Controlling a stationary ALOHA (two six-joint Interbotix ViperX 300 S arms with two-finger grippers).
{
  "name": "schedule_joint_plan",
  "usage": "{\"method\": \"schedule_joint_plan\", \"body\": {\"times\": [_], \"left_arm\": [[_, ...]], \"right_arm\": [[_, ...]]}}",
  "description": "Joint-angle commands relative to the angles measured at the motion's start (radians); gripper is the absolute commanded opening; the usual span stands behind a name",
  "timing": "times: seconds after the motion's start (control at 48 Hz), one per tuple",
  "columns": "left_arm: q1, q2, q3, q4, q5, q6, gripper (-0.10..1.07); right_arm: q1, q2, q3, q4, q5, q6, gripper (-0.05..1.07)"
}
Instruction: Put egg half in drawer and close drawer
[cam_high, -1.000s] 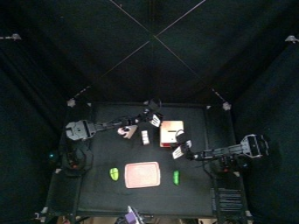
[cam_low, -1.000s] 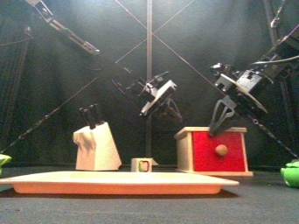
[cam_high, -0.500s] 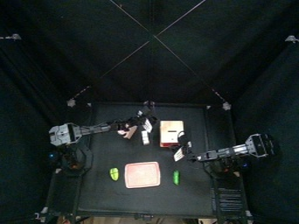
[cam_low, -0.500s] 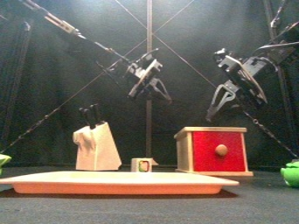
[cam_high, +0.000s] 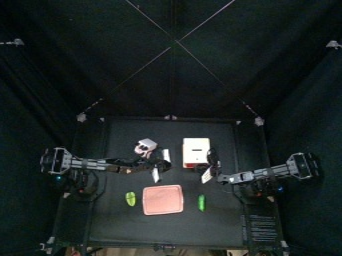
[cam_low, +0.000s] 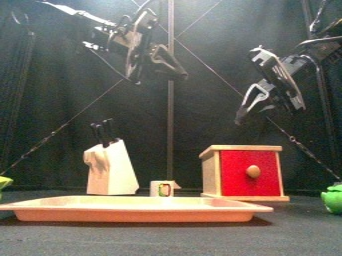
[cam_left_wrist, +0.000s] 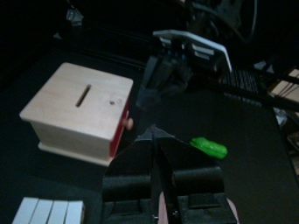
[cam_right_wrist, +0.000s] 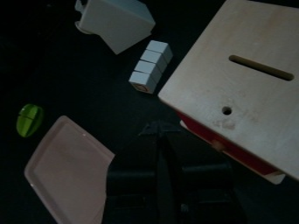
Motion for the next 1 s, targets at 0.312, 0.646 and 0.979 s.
{"method": "schedule_joint_plan", "body": {"times": [0.312,0.646,0.979], "left_arm": [[-0.221,-0.132,0.221,0.137,-0.233,-0.011,0.38],[-0.259,-0.210,0.334,0.141,-0.281,-0.011,0.38],[-0.259,-0.198,0.362,0.138,-0.356,-0.011,0.38]], "right_arm": [[0.086,-0.017,-0.032,0.002,0.000,0.005,0.05],[0.135,0.003,-0.048,0.029,-0.009,-0.002,0.05],[0.132,0.006,-0.040,0.028,-0.008,0.002,0.05]]}}
